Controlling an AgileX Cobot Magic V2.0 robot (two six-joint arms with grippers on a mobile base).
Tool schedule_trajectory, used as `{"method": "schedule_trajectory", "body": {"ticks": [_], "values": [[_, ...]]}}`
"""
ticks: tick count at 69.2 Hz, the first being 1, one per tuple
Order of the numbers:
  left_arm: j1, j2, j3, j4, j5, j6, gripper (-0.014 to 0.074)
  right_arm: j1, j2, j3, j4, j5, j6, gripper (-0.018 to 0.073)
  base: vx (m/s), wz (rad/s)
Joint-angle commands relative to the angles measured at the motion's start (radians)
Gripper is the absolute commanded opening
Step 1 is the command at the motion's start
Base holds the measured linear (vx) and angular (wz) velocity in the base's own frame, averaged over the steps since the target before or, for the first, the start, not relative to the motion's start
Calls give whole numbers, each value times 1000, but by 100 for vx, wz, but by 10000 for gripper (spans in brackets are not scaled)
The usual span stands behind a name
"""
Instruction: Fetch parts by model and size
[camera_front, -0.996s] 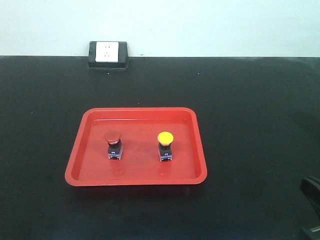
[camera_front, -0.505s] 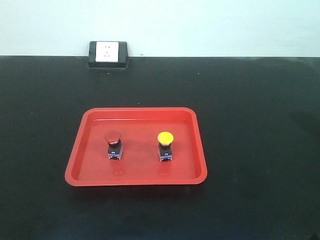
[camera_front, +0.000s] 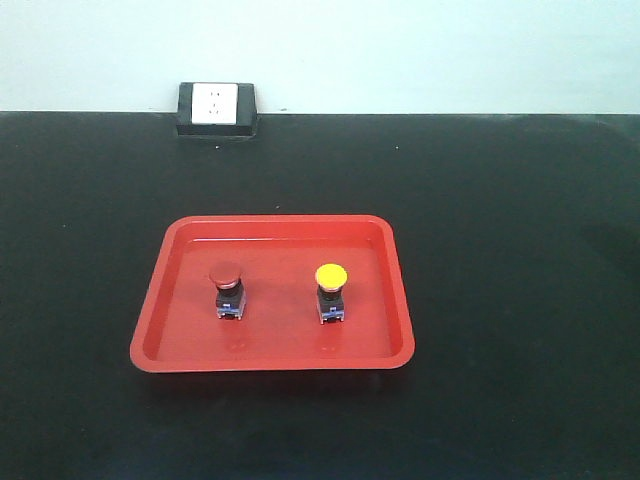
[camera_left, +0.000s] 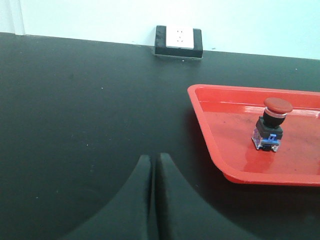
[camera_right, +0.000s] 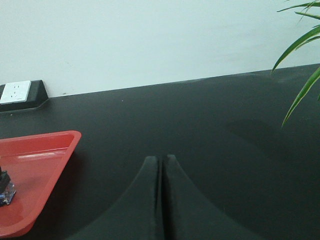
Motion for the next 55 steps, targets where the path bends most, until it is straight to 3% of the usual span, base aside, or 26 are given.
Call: {"method": "schedule_trajectory", "body": {"ticks": [1, 55], "values": [[1, -6, -4, -8, -75, 0, -6, -5, -18, 9, -5, -68, -9, -9, 0, 0], [1, -6, -4, -8, -75, 0, -6, -5, -18, 9, -5, -69, -9, -9, 0, 0]]}}
